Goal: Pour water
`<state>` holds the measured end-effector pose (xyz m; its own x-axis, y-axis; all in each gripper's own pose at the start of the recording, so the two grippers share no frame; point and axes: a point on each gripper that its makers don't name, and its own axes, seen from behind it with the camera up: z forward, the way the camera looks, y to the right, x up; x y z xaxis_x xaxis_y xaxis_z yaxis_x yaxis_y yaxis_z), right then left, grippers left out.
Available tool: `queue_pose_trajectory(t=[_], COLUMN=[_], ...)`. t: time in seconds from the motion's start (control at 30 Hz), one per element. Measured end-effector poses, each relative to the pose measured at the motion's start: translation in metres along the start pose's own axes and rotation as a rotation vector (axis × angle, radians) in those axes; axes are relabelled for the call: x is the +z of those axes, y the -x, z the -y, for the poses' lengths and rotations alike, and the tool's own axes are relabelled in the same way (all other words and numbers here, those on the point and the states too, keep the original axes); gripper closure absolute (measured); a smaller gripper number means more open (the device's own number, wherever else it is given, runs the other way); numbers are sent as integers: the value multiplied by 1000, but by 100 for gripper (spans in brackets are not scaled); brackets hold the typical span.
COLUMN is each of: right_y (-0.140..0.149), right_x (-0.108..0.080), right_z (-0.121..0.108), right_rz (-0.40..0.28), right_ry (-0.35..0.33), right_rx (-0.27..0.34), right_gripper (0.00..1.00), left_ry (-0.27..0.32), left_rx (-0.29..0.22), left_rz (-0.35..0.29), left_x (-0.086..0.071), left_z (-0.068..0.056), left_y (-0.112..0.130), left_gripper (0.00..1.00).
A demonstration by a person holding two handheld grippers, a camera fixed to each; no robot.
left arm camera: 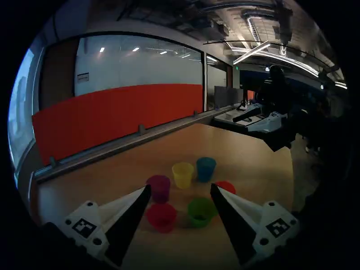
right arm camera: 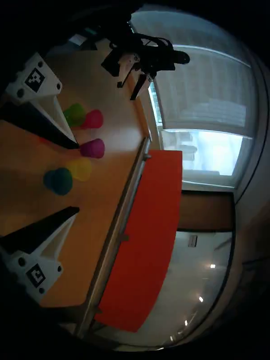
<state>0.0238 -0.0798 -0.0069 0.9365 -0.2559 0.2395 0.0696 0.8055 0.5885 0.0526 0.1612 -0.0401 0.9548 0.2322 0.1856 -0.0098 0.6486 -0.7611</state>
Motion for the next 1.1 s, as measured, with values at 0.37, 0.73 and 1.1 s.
queue_pose_trajectory(t=[0.37, 0.73, 1.1], right_y=[32, 46, 52], right_x=[11, 17, 24], right_z=[-5, -7, -10], right_rz=[60, 82, 98], right_ry=[1, -3, -7], right_rx=[0, 7, 6], right_gripper=[1, 1, 1], left_ry=[59, 95, 122], left_rx=[34, 37, 28], left_rz=[84, 141, 195], left_x=[17, 28, 42], left_z=[-30, -47, -56], left_y=[37, 61, 87], left_gripper=[2, 2, 2])
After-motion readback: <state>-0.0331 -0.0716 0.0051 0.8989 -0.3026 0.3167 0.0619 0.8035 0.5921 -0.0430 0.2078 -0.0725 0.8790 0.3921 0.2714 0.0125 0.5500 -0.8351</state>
